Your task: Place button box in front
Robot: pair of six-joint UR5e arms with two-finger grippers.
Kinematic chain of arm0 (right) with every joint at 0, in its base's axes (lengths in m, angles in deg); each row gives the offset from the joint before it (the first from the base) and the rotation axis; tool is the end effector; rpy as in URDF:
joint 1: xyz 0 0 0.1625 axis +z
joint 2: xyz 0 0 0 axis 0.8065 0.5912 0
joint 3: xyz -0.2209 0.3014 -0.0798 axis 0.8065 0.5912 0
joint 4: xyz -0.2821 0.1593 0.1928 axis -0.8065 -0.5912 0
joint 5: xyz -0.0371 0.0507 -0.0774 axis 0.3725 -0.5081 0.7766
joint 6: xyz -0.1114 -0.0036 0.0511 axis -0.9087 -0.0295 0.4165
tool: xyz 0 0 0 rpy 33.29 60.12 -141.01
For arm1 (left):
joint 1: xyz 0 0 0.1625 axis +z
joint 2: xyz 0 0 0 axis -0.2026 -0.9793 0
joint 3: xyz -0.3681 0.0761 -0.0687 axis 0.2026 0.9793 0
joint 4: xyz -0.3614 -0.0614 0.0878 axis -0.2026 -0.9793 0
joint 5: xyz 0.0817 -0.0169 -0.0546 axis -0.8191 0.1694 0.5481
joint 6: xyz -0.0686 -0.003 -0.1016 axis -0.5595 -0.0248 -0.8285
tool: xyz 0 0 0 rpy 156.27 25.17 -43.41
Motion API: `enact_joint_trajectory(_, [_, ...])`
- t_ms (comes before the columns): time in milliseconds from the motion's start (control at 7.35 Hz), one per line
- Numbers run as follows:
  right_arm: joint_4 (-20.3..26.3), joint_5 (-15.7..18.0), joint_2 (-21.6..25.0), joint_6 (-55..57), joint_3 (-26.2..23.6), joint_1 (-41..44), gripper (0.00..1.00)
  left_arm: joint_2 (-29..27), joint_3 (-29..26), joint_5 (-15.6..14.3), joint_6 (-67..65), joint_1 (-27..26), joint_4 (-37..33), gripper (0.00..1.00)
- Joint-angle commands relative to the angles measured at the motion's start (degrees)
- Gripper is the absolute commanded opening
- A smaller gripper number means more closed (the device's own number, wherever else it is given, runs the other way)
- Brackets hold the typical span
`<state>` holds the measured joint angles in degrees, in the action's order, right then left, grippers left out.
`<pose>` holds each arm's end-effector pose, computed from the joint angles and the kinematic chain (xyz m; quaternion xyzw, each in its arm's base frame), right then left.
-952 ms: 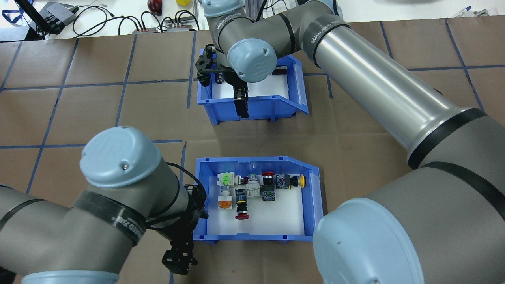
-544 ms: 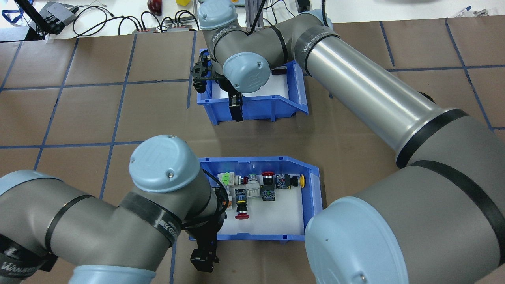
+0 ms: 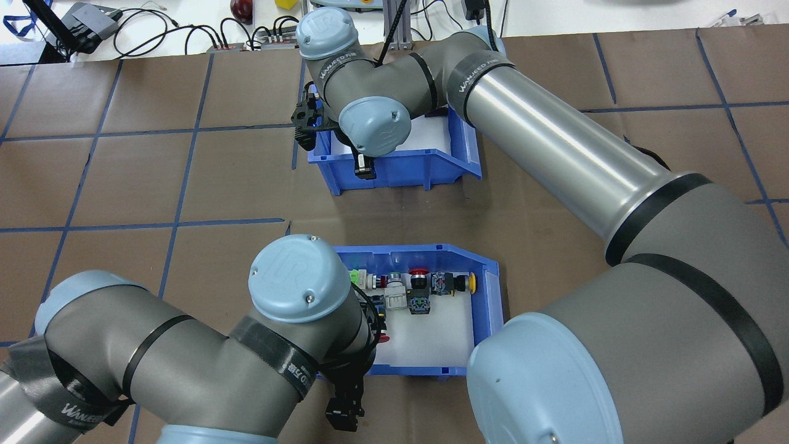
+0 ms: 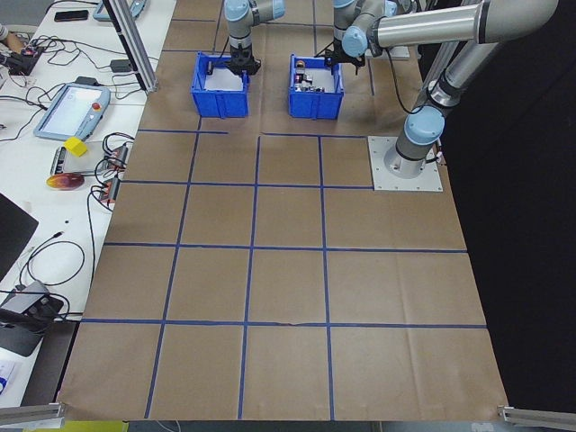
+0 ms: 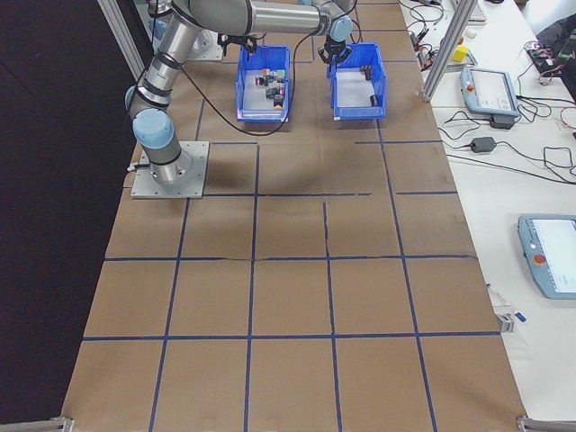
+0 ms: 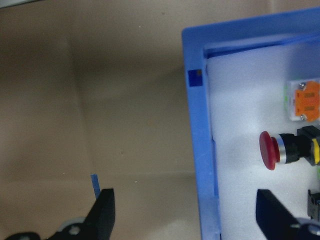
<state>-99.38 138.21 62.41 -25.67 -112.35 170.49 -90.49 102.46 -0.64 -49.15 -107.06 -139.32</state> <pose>0.4109 -0.5520 0.2305 0.7280 -0.6828 -0.0327 0.0514 -0.2917 -0.2223 0.2463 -0.6542 0.7521 0.0760 0.0228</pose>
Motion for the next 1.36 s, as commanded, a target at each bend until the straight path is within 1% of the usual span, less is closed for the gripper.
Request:
enact_joint_trajectory(0, [0.3, 3.1, 1.4, -0.2, 0.2, -0.5, 0.06, -1.3, 1.4, -0.1, -0.1, -0.9, 4.3, 0.99])
enact_joint_trajectory(136, [1.7, 5.3, 3.0, -1.1, -0.4, -1.5, 0.06, -2.9, 1.4, -0.2, -0.5, -1.4, 6.3, 0.99])
enact_joint_trajectory(272, [3.0, 6.3, 4.6, -3.3, -0.6, -3.4, 0.06, -4.3, 1.4, -0.1, -3.2, -2.4, 9.1, 0.99])
enact_joint_trajectory(408, [3.2, 6.4, 6.1, -8.0, -1.4, -6.8, 0.06, -5.6, 1.5, -0.9, -3.7, -3.3, 9.7, 0.99])
enact_joint_trajectory(544, [3.2, 6.4, 7.2, -9.9, -3.0, -10.1, 0.06, -6.4, 1.6, -0.9, -3.1, -3.4, 9.7, 0.98])
enact_joint_trajectory(680, [3.0, 6.3, 8.6, -11.0, -5.7, -12.4, 0.06, -6.4, 1.8, -0.4, -3.1, -3.7, 9.7, 0.67])
enact_joint_trajectory(816, [2.2, 6.2, 10.7, -13.5, -8.6, -15.1, 0.06, -6.5, 1.9, -0.9, -3.1, -3.9, 9.4, 0.52])
enact_joint_trajectory(952, [2.2, 5.9, 13.7, -17.8, -11.3, -18.4, 0.06, -6.4, 2.0, -2.0, -3.5, -4.4, 9.1, 0.44])
enact_joint_trajectory(1088, [2.2, 5.5, 16.8, -20.2, -14.7, -21.7, 0.06, -6.0, 1.7, -4.1, -3.8, -4.6, 10.1, 0.14])
enact_joint_trajectory(1224, [1.9, 5.2, 19.2, -21.5, -18.3, -24.3, 0.06, -5.1, 1.6, -4.3, -3.9, -4.6, 11.3, 0.02])
